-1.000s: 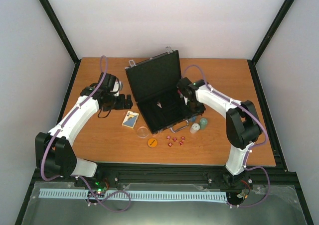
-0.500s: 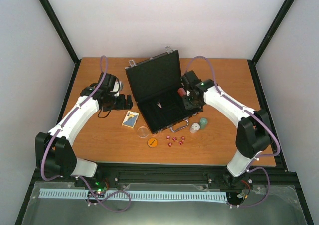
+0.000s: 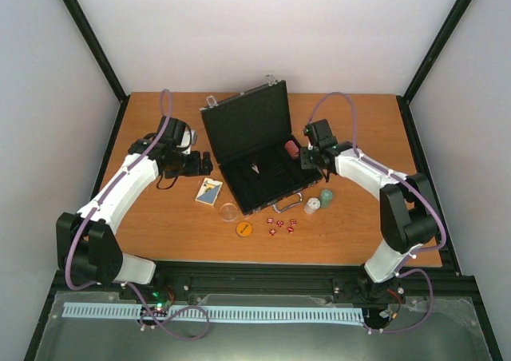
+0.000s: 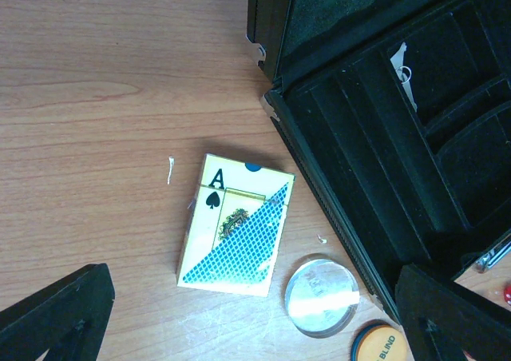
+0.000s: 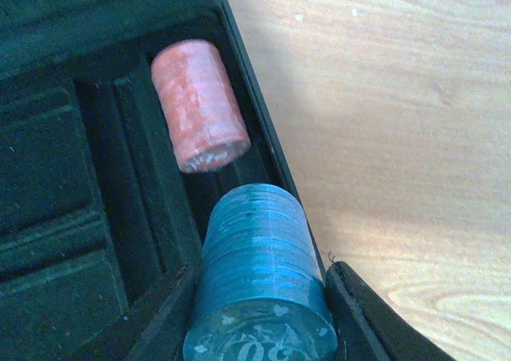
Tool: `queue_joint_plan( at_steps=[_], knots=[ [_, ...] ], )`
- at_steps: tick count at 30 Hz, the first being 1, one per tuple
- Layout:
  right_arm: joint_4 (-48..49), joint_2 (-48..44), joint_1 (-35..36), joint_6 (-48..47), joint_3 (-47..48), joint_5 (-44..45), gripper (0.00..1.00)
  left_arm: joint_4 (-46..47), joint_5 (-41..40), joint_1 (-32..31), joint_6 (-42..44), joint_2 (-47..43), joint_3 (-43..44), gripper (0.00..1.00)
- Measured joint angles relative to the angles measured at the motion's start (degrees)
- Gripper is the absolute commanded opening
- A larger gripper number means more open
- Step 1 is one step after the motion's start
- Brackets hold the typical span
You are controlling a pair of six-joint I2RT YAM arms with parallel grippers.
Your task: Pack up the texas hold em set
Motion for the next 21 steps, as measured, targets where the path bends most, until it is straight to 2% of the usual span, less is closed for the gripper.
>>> queue_joint_plan(
  at_steps=[6,12,17,20,21],
  knots=[
    [5.92,0.26,-2.03,-0.55,-1.38,-3.5,0.16,0.07,0.0,0.0,-0.02,-0.07,-0.02,1.0],
    [9.42,2.73,-4.66,-0.48,-2.08,-7.98,0.29,0.07,0.0,0.0,-0.04,-0.07,-0.02,1.0],
    [10.36,4.35,-4.66,-0.35,-2.34,-11.76,0.31,0.09,0.0,0.0,-0.04,-0.07,-0.13,1.0],
    [10.12,4.94,-4.63,-0.2,-2.78,-12.72,0.45,0.13,0.0,0.0,-0.07,-0.07,-0.13,1.0],
    [9.92,4.94,-4.63,-0.11,-2.97,-12.87,0.47,0.13,0.0,0.0,-0.07,-0.07,-0.13,1.0]
  ],
)
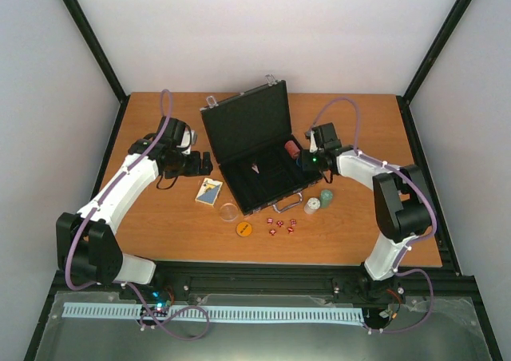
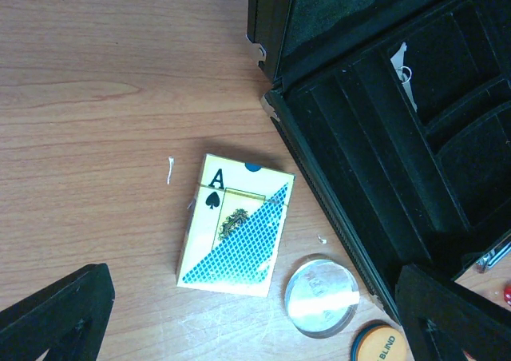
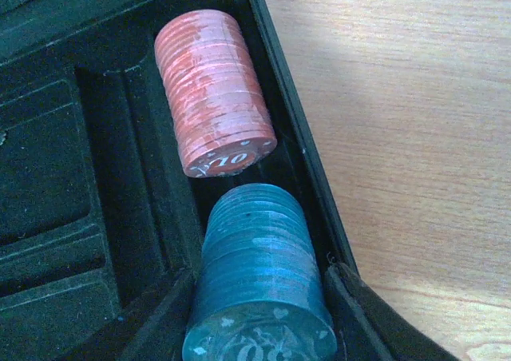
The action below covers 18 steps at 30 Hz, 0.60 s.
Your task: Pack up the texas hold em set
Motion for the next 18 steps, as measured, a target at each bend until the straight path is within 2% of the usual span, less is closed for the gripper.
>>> queue_joint_plan(
  at_steps=[3,7,18],
  knots=[
    [-0.02,0.0,-0.02,0.42,-0.66,0.07,0.62,0.07,0.04,0.0,0.0,0.0,0.0,1.0],
    [-0.07,-0.55,0.07,0.74,-1.55,0.55,0.74,0.42,0.39,0.0,0.0,0.02,0.0,1.0],
    [-6.05,-6.14,0.02,1.4,-1.79,1.49,0.78,0.76,1.09,0.0,0.0,1.07,-0.02,1.0]
  ],
)
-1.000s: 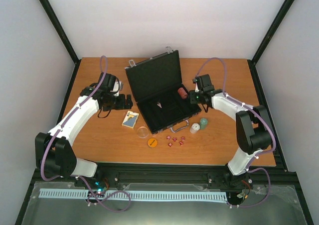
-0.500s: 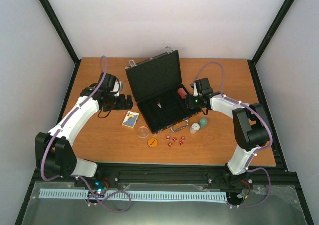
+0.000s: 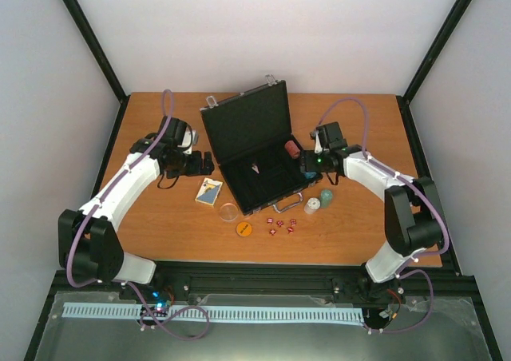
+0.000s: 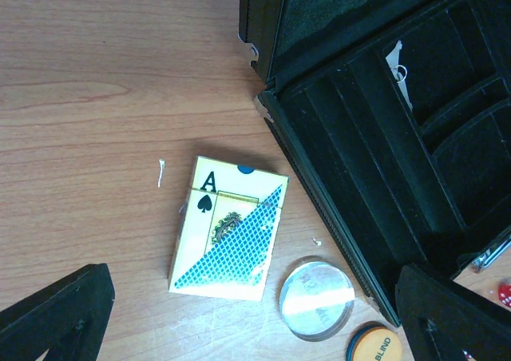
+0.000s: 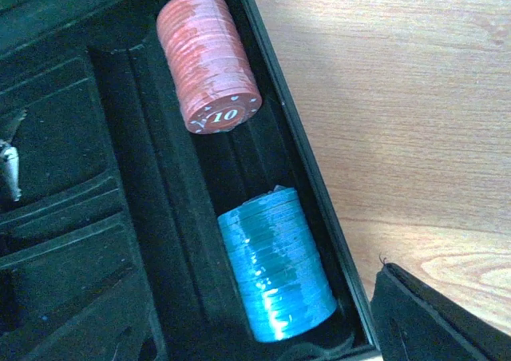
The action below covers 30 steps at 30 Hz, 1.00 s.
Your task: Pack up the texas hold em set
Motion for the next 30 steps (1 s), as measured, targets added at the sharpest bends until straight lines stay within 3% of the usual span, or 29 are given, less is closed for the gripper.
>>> queue_joint_plan(
  at_steps=[5,11,17,26,30],
  knots=[
    [-7.41,-1.99,0.0,1.29,3.17,-0.37,0.86,0.0,-0.02,0.0,0.02,0.0,0.0,1.0],
    [-19.71,-2.56,0.0,1.42,5.14,2.78,0.81,0.04,0.0,0.0,0.02,0.0,-0.02,1.0],
    [-27.74,-5.57,0.0,2.23,0.35,3.93,0.8,0.04,0.07,0.0,0.04,0.0,-0.09,1.0],
    [-29.79,-6.43,0.0,2.91,-3.74,3.69,0.74,0.07,0.13,0.0,0.07,0.0,-0.33,1.0],
    [-29.03,-4.42,0.0,2.84,-3.72,3.76,0.67,0.07,0.13,0.0,0.07,0.0,-0.52,1.0]
  ],
)
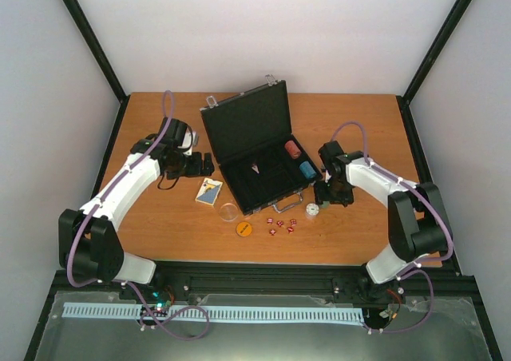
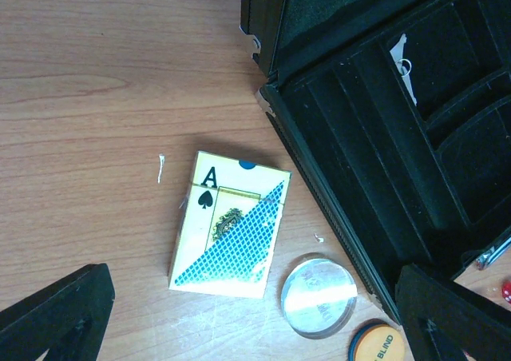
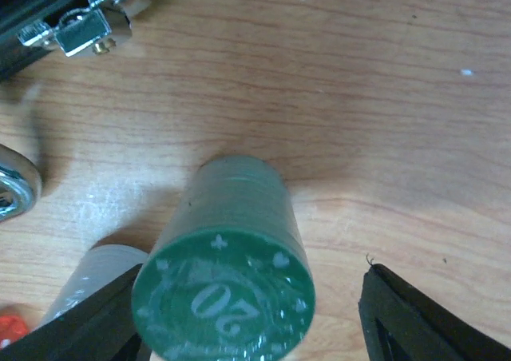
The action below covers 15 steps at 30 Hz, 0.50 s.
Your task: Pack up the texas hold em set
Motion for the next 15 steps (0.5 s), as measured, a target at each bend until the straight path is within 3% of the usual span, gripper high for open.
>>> queue_joint_plan(
  at_steps=[2,7,11,15],
  knots=[
    [0.33,1.33,0.0,-0.07,0.17,0.02,0.65,0.02,0.0,0.0,0.0,0.0,-0.13,1.0],
    [0.85,3.78,0.02,-0.55,1.53,0.28,0.31,0.0,-0.02,0.0,0.0,0.0,-0.33,1.0],
    [0.85,4.11,0.0,-0.59,3.13,0.74,0.18,0.02,-0.02,0.0,-0.02,0.07,-0.33,1.0],
    [0.09,4.02,0.0,-0.79,4.81,0.57,0.14,0.02,-0.02,0.0,-0.02,0.83,-0.33,1.0]
  ],
)
